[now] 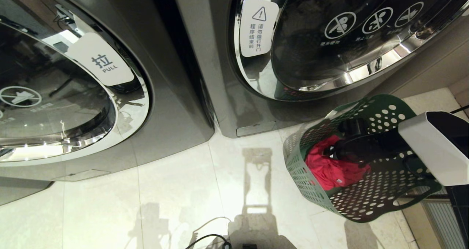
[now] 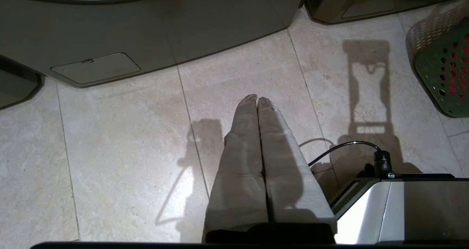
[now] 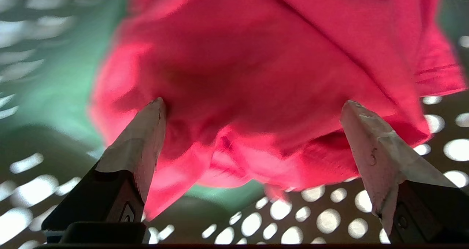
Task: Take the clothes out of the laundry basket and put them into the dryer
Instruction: Take the clothes out of the basket
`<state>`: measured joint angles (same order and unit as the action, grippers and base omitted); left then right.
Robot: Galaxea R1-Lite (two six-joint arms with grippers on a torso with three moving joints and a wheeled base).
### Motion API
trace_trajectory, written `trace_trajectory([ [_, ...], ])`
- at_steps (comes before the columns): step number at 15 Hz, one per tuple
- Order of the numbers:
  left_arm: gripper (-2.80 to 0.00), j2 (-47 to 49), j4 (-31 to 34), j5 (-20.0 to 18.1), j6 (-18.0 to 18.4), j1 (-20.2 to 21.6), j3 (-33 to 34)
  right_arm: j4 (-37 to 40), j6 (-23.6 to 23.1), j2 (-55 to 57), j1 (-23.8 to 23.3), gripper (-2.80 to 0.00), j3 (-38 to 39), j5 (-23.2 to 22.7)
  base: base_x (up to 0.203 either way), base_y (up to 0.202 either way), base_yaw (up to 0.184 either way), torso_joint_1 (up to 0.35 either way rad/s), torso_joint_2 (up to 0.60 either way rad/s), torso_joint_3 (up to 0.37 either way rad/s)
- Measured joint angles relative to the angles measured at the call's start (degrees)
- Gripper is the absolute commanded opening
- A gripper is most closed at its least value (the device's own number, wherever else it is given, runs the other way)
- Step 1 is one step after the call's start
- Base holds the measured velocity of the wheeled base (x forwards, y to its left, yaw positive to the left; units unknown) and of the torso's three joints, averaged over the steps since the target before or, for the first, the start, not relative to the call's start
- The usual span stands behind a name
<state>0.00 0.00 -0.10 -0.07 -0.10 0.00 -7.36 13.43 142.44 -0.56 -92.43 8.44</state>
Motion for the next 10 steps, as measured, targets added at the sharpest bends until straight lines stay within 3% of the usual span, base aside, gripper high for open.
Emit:
trace_trajectory([
  [4,-2.8,0.0,0.0,0.0,0.0,0.0,0.0,0.2,-3.4,4.8,0.5,0.0,-2.3,5.9,0.0,0.0,0.0,0.0,0.0,0.0],
  [10,-2.8,0.0,0.0,0.0,0.0,0.0,0.0,4.3,-4.0,7.3,-2.0,0.0,-4.0,6.7,0.0,0.0,0.0,0.0,0.0,0.0],
])
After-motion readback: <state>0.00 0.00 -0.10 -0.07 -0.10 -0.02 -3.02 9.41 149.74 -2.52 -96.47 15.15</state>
